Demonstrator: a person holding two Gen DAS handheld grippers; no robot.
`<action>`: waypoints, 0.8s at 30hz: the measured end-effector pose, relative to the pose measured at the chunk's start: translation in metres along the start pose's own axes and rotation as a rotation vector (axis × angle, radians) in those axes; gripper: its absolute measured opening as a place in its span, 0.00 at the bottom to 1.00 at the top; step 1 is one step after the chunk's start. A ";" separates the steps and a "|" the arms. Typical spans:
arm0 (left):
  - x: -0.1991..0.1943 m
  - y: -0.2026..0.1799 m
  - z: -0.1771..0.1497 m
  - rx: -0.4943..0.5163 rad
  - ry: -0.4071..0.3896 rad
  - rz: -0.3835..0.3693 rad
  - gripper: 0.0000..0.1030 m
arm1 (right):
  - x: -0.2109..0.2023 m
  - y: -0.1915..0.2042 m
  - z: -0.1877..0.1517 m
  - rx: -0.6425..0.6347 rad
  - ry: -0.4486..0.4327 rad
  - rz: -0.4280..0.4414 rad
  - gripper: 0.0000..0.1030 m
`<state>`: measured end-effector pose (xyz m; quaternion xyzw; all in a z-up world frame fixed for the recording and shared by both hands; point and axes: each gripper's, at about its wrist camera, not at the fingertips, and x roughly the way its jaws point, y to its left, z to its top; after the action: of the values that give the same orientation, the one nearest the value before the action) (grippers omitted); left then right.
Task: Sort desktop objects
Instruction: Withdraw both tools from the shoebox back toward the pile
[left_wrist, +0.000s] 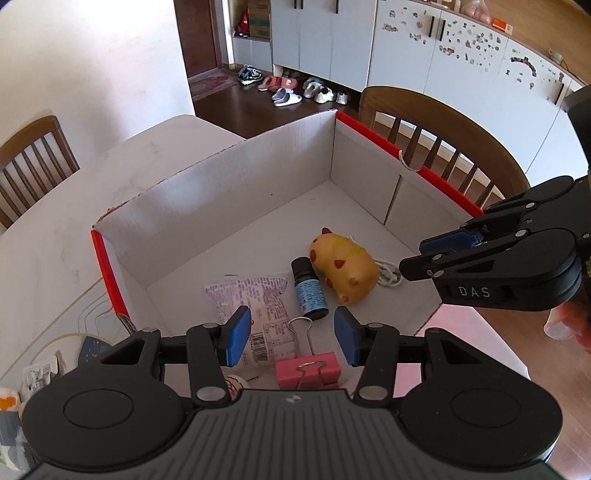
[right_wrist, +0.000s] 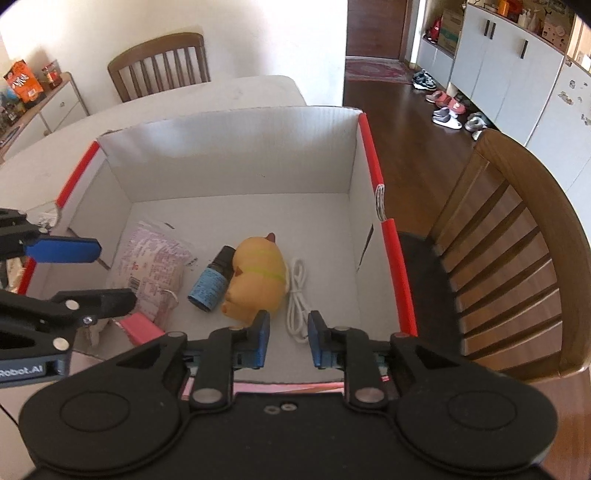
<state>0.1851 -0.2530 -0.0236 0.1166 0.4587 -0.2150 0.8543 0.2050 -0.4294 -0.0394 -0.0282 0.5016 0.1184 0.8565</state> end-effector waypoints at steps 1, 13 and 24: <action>-0.001 0.000 -0.001 -0.006 -0.002 0.000 0.47 | -0.002 -0.001 0.000 0.000 -0.001 0.009 0.26; -0.031 0.002 -0.014 -0.083 -0.065 0.026 0.57 | -0.020 0.007 -0.007 -0.037 -0.044 0.062 0.44; -0.058 0.010 -0.039 -0.147 -0.099 0.058 0.70 | -0.023 0.012 -0.010 -0.034 -0.069 0.091 0.65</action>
<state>0.1330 -0.2141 0.0037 0.0557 0.4268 -0.1615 0.8880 0.1825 -0.4238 -0.0235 -0.0157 0.4702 0.1668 0.8665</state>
